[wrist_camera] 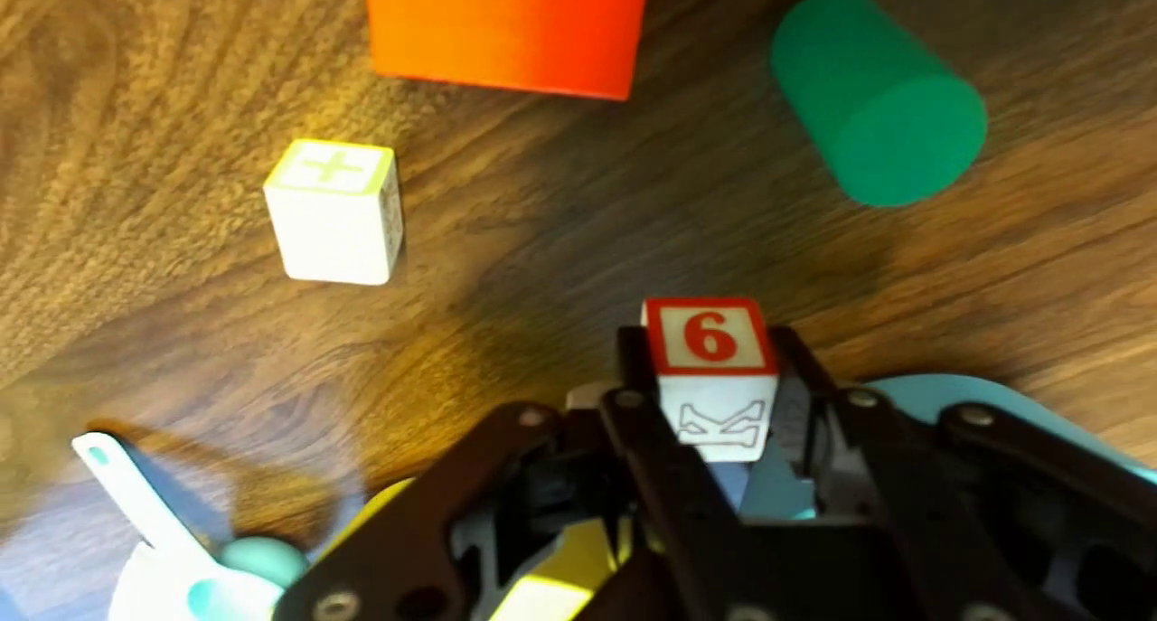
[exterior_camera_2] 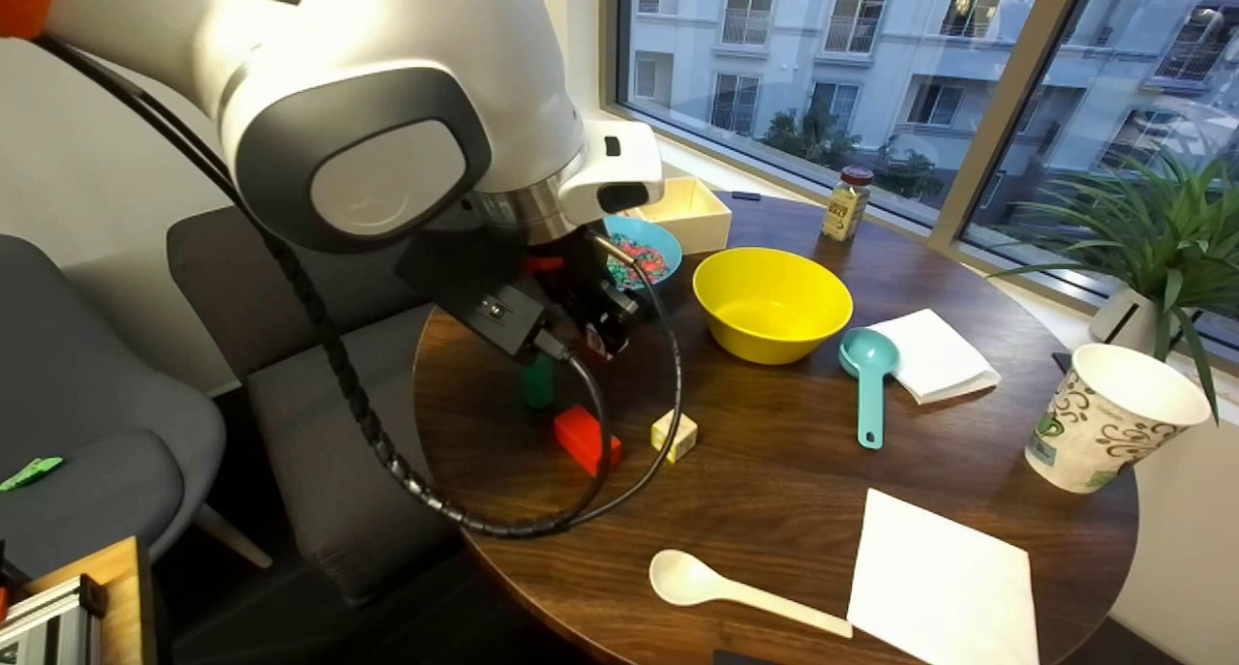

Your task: Lift the dices from the table and put them on the orange plush block

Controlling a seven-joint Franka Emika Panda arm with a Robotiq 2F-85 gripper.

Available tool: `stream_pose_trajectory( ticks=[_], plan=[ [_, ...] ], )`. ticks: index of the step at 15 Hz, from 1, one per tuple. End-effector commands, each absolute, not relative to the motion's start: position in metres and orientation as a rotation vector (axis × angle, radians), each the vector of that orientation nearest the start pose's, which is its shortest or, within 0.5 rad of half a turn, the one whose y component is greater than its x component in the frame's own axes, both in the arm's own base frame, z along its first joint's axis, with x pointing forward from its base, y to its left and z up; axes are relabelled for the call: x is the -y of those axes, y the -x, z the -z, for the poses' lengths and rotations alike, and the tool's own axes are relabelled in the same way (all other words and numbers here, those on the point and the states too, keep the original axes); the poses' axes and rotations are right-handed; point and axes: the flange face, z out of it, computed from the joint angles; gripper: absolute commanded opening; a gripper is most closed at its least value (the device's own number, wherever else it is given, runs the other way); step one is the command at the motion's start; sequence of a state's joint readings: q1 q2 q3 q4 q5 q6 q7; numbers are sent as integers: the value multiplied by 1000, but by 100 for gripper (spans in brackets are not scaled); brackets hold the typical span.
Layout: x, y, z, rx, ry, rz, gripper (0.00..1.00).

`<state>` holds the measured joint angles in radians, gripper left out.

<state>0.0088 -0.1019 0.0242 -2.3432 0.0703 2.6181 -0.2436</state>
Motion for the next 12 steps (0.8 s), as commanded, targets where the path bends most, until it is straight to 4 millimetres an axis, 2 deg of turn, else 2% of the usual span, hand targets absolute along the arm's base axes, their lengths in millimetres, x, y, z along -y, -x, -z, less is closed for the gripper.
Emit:
stream_pose_trajectory(
  ticks=[1,6,12],
  plan=[
    [-15,-491,-425,357,3084,541,9],
    [-6,-467,-429,342,3123,490,9],
    [14,-454,-423,270,3166,492,9]
  ],
)
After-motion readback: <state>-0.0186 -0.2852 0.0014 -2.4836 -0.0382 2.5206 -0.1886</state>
